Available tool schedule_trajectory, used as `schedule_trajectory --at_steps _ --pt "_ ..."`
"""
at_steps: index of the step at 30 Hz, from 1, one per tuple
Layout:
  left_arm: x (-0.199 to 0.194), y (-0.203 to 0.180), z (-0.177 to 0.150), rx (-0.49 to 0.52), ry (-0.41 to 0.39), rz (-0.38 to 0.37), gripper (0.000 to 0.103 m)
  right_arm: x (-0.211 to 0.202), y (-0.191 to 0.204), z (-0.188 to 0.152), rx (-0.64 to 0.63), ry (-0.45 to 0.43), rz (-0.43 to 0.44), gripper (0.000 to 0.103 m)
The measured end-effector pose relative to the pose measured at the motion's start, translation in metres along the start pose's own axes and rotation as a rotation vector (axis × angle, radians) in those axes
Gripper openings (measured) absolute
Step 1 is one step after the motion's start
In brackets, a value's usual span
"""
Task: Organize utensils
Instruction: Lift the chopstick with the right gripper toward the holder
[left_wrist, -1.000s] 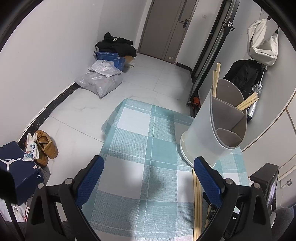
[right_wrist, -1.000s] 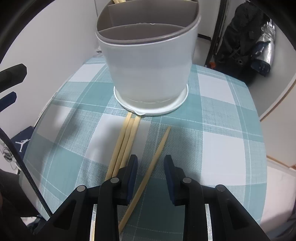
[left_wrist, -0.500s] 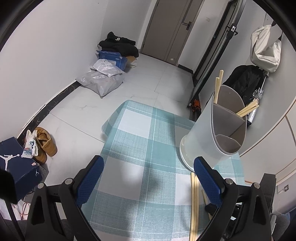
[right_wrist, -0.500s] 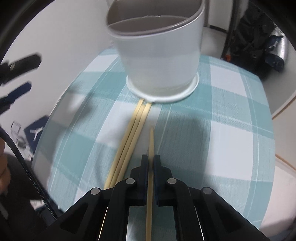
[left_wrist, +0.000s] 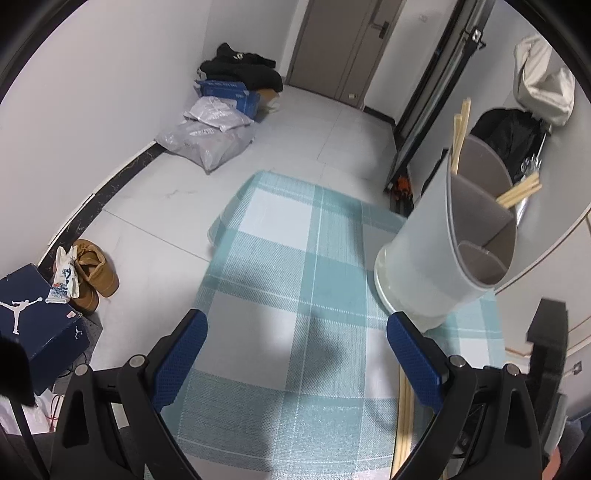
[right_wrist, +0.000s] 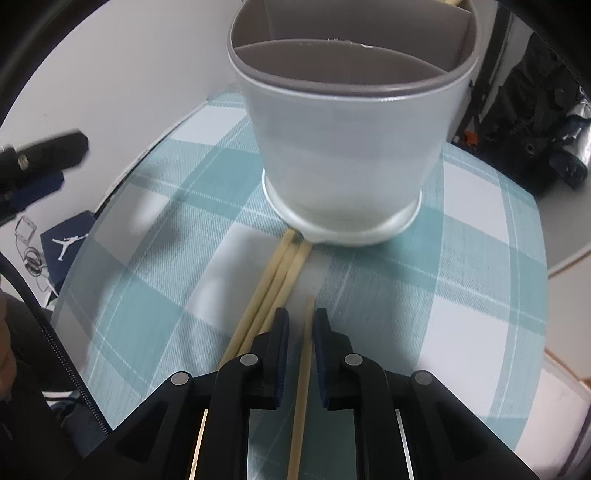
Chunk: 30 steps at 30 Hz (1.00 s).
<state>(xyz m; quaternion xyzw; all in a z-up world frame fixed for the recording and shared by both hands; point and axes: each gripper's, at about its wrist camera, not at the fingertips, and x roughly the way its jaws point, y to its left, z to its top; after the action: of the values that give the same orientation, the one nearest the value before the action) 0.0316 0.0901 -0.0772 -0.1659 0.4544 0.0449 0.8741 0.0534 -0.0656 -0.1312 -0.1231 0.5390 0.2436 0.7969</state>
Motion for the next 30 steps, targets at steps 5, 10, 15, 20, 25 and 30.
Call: schedule_trajectory --at_steps 5,10,15,20,25,30 --pt "0.011 -0.014 0.0 0.057 0.048 -0.01 0.096 -0.006 -0.023 -0.003 0.116 -0.017 0.091 0.004" --pt "0.026 -0.037 -0.01 0.13 0.124 -0.017 0.096 -0.024 -0.06 -0.007 0.292 -0.081 0.197 0.004" --pt "0.034 -0.054 -0.021 0.216 0.164 0.001 0.096 -0.039 -0.099 -0.011 0.46 -0.135 0.342 0.004" --pt "0.044 -0.061 -0.025 0.258 0.2 0.023 0.096 -0.051 -0.119 -0.025 0.554 -0.18 0.413 0.004" --pt "0.055 -0.064 -0.032 0.293 0.247 0.079 0.096 -0.062 -0.13 -0.03 0.582 -0.207 0.447 0.004" --pt "0.051 -0.066 -0.033 0.321 0.224 0.099 0.096 -0.067 -0.132 -0.019 0.553 -0.251 0.43 0.004"
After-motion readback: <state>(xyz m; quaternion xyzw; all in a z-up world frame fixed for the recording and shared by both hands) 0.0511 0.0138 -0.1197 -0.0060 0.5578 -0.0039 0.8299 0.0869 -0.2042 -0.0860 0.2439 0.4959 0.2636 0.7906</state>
